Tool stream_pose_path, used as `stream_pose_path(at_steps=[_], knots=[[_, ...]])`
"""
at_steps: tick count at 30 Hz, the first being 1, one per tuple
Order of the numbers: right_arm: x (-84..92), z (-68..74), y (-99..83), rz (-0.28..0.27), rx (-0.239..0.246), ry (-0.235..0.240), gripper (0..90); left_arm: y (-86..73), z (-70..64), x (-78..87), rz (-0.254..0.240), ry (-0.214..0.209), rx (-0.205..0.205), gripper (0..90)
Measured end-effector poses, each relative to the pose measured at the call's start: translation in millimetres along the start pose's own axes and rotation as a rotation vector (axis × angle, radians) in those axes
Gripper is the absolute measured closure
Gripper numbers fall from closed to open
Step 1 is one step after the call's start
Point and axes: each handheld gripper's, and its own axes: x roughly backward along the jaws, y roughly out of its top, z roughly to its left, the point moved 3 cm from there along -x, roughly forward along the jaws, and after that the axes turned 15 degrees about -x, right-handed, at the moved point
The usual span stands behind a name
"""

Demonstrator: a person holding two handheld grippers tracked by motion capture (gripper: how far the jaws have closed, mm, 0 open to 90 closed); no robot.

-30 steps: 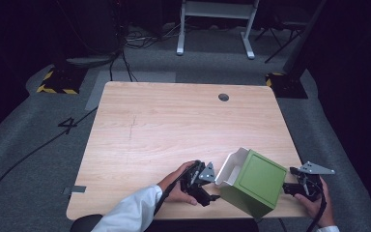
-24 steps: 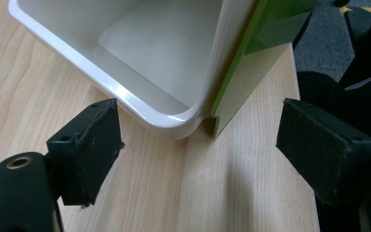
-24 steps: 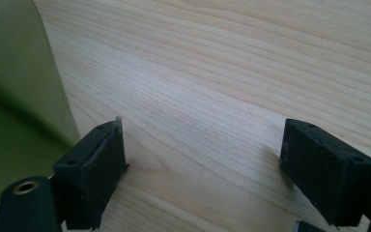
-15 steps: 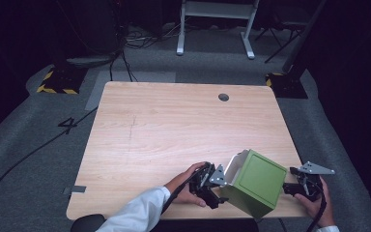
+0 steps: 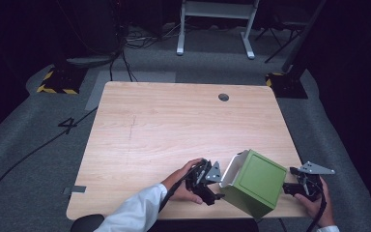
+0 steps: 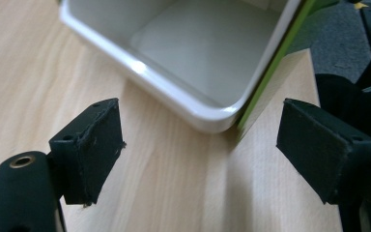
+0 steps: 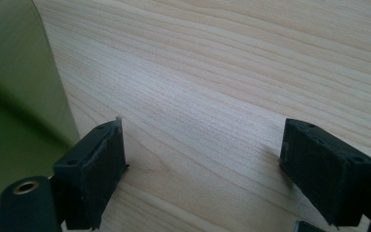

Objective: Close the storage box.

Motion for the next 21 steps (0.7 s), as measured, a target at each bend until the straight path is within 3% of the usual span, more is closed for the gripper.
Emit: stream_pose_path(at_steps=[13, 18, 21], knots=[[-0.1, 0.0, 0.0, 0.000, -0.001, 0.001, 16.1, -32.1, 17.1, 44.8, 0.033, 0.128, 0.050, 16.5], [-0.1, -0.1, 0.0, 0.000, -0.001, 0.001, 16.1, -56.8, 22.8, 63.7, 0.079, 0.189, 0.074, 16.5], [-0.1, -0.1, 0.0, 0.000, -0.001, 0.001, 16.1, -74.4, 26.2, 74.3, 0.091, 0.217, 0.122, 16.5]])
